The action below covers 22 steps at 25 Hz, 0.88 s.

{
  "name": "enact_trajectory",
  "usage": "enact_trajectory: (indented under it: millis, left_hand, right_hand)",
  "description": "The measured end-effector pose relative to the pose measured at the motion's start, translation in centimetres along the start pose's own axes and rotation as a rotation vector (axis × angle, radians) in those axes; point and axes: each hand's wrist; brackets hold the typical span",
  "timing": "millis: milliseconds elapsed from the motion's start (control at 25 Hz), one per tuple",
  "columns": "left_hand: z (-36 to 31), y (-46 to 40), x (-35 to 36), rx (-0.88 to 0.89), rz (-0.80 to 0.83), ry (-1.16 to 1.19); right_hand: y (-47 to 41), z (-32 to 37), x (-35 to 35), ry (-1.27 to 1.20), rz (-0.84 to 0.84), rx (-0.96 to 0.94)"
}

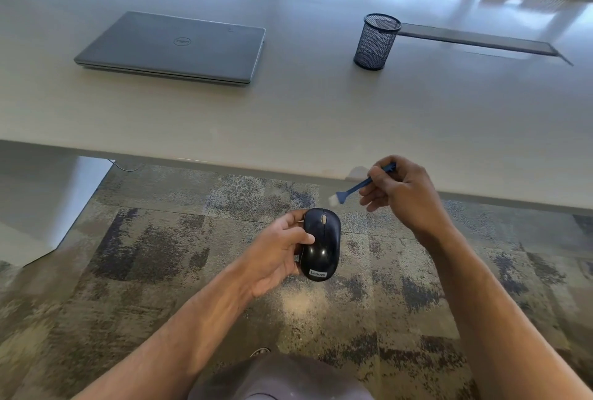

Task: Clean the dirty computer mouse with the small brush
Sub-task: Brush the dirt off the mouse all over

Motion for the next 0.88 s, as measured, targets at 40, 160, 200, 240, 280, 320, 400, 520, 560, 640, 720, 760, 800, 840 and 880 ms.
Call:
enact_trajectory:
  millis: [40, 160, 200, 240, 280, 320, 400, 520, 560, 640, 720, 760, 800, 840, 880]
  left_hand:
    - [0.0, -0.1, 0.0, -0.001, 0.000, 0.005]
    - [-0.1, -0.2, 0.1, -0.008, -0.003, 0.003]
    - [-0.1, -0.2, 0.0, -0.008, -0.003, 0.003]
    - [0.0, -0.1, -0.1, -0.005, -0.004, 0.008]
    - [0.0, -0.1, -0.1, -0.004, -0.005, 0.012]
    - [0.0, -0.1, -0.2, -0.004, -0.005, 0.013]
    - [0.1, -0.1, -0.2, -0.008, -0.003, 0.013]
    - [0.0, -0.2, -0.1, -0.004, -0.008, 0.005]
    - [0.0, -0.2, 0.0, -0.002, -0.010, 0.006]
    - [0.0, 0.0, -0.2, 0.005, -0.014, 0.012]
    - [-0.1, 0.0, -0.2, 0.009, -0.007, 0.014]
    - [-0.1, 0.0, -0.2, 0.009, -0.003, 0.014]
    - [-0.1, 0.0, -0.2, 0.009, -0.001, 0.013]
    - [-0.1, 0.0, -0.1, 0.008, -0.002, 0.014]
    - [-0.1, 0.1, -0.1, 0.009, -0.001, 0.019]
  right_hand:
    - [0.0, 0.0, 0.3, -0.062, 0.030, 0.016]
    - [0.2, -0.5, 0.7, -0.074, 0.061, 0.076]
    - [0.2, -0.7, 0.4, -0.039, 0.043, 0.081]
    - [0.1, -0.8, 0.0, 0.009, 0.014, 0.072]
    - [0.1, -0.7, -0.3, 0.047, -0.018, 0.052]
    - [0.1, -0.6, -0.5, 0.058, -0.040, 0.028]
    - [0.0, -0.2, -0.3, 0.001, -0.017, 0.002]
    - [0.2, -0.3, 0.6, -0.030, 0.054, 0.037]
    - [0.2, -0.4, 0.6, 0.010, 0.046, 0.043]
    - [0.2, -0.5, 0.1, 0.126, -0.011, 0.016]
    - [0.0, -0.2, -0.1, 0.104, -0.038, -0.009]
    - [0.0, 0.0, 0.0, 0.030, -0.020, -0.008]
    - [0.0, 0.1, 0.4, -0.056, 0.009, 0.003]
    - [0.0, 0.1, 0.9, -0.122, 0.036, 0.020]
    - [0.0, 0.0, 1.3, -0.152, 0.055, 0.039]
Point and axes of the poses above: each hand's wrist, its own y-axis away from the middle knuckle, its own x-axis out of the palm, z = x × y, and after that the axes turned 11 degrees about -y, right-handed
